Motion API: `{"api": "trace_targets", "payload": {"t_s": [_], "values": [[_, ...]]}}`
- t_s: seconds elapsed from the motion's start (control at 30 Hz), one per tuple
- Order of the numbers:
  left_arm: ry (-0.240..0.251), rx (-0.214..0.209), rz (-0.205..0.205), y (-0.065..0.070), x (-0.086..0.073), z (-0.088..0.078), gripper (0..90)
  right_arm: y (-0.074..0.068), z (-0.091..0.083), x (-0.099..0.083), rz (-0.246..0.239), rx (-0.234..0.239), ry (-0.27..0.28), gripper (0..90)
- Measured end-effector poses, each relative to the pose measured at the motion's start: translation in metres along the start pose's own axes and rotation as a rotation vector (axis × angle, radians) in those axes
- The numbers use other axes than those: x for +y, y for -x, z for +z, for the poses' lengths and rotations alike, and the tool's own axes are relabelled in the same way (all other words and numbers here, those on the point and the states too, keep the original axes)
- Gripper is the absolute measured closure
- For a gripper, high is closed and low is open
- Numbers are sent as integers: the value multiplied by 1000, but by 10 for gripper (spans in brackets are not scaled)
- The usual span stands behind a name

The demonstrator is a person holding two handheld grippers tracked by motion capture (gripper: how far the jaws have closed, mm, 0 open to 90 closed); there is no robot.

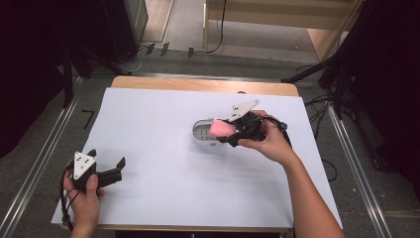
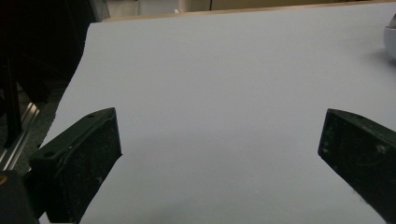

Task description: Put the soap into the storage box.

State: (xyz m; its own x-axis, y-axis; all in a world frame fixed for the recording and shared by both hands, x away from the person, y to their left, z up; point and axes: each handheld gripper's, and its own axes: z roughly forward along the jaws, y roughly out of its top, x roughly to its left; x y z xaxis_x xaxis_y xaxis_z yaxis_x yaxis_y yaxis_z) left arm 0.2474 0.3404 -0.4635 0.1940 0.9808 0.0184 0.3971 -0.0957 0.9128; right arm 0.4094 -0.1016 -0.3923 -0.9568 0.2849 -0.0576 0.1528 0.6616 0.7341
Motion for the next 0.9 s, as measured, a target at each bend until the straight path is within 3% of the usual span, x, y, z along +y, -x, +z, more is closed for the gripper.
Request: {"api": "trace_targets", "payload": {"t_s": [0.57,0.9], "values": [[0,0,1,0,0,0,0,17,20,16,-93,63,-17,386],[0,-3,-1,0,0,0,0,25,38,17,-91,99,-44,386]]}}
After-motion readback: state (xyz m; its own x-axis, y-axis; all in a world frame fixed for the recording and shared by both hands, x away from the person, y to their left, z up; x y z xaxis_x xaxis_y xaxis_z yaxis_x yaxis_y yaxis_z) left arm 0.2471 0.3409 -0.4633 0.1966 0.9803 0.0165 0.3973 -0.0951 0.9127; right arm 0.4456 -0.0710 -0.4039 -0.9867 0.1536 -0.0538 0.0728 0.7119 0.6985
